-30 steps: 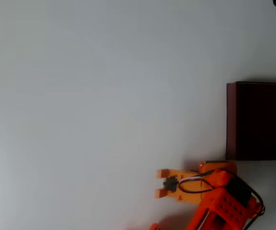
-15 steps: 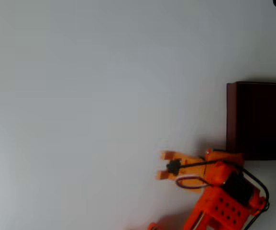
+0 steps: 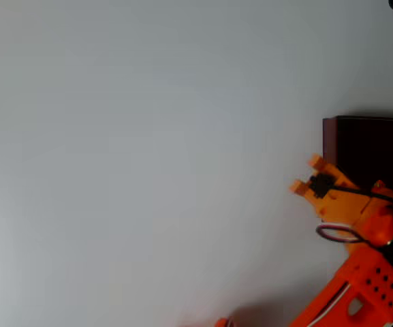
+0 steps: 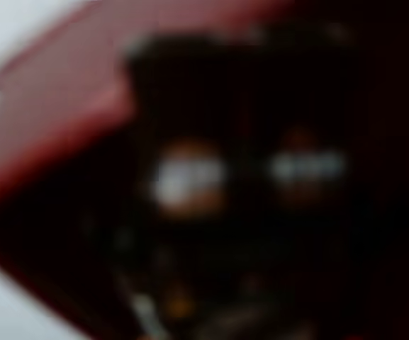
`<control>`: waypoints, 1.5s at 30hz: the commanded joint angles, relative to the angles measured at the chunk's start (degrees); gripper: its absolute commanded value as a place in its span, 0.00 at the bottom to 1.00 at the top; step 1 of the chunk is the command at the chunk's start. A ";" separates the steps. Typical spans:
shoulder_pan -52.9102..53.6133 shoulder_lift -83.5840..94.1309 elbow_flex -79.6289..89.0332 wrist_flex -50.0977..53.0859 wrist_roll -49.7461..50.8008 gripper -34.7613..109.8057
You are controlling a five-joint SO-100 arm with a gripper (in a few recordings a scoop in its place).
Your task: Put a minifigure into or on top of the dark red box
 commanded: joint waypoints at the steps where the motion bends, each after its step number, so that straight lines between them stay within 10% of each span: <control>1: 1.93 -6.15 -7.82 -1.85 0.44 0.24; 18: -2.81 8.09 3.08 -9.58 -11.78 0.35; 28: -41.92 45.62 18.98 3.60 -9.32 0.24; 35: -71.89 77.34 47.20 -4.83 -1.23 0.24; 45: -86.04 98.26 73.12 3.60 5.27 0.24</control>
